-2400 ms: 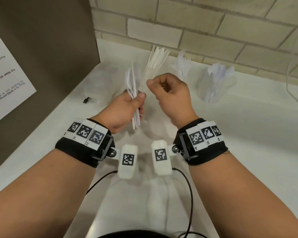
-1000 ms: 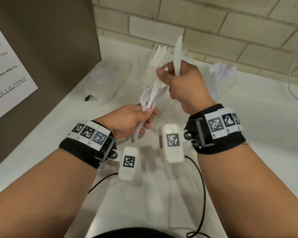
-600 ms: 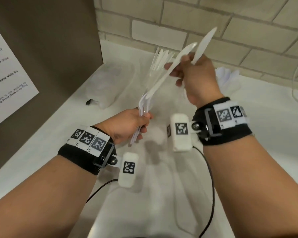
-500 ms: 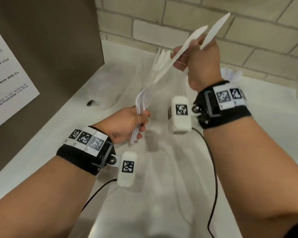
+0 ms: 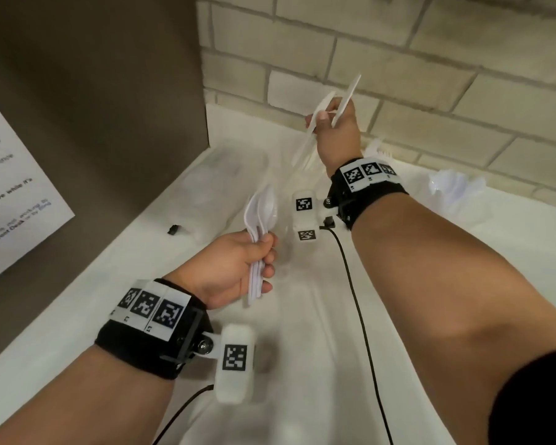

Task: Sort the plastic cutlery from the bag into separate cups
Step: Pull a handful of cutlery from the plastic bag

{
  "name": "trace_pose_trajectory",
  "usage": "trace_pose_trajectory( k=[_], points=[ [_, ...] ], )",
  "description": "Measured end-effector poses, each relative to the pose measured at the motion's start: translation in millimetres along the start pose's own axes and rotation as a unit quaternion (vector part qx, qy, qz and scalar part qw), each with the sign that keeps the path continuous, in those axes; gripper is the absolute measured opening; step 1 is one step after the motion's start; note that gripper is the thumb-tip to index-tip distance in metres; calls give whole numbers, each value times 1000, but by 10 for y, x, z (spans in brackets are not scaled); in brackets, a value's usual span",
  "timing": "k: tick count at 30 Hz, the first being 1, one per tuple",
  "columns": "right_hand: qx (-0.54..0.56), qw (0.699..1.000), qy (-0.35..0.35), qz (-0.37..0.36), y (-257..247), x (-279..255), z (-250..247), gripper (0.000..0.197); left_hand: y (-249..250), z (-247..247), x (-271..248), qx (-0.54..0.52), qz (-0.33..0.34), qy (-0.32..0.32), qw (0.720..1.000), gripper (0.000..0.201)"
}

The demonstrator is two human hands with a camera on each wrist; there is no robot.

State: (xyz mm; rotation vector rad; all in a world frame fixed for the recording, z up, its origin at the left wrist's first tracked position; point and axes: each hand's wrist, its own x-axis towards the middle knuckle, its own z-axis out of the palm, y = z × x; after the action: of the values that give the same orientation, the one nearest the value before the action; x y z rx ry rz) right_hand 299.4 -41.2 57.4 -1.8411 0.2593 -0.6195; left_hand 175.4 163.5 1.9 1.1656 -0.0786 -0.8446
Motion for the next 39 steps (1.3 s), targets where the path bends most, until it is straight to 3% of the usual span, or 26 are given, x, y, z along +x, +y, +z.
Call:
trace_pose_trajectory(
  k=[4,6,9,11,13,15,17,18,22,32,39],
  points=[
    [-50,997,-22,51,65,18,-59,56,-12,-39,-38,-41,-1,-46,998,13],
    [-71,995,-41,54,-5,-8,-127,67,-13,-38,-55,-63,-2,-72,995,15],
    [-140,989,-46,-7,-217,-174,-268,55,-14,-16,-79,-83,-10,-107,991,28],
    [-117,991,-53,-31,-387,-390,-364,38,-8,19,-94,-85,-12,-128,988,30],
    [-59,988,-143,11,-516,-672,-470,24,-1,59,-110,-88,-13,-145,985,31],
    [-81,952,-286,71,-591,-968,-560,14,1,108,-128,-92,-13,-153,984,32],
    [-116,925,-351,87,-571,-1190,-610,8,-1,176,-149,-80,-9,-142,987,31],
    [-111,928,-345,86,-550,-1267,-612,4,-7,214,-158,-63,-3,-128,990,30],
    [-86,957,-261,96,-461,-1395,-595,19,-30,334,-183,-6,30,-62,998,28],
    [-61,986,-123,92,-397,-1498,-576,23,-29,488,-159,92,83,10,992,26],
    [-97,989,-96,60,-396,-1477,-560,26,-36,518,-134,153,131,67,977,25]
  ],
)
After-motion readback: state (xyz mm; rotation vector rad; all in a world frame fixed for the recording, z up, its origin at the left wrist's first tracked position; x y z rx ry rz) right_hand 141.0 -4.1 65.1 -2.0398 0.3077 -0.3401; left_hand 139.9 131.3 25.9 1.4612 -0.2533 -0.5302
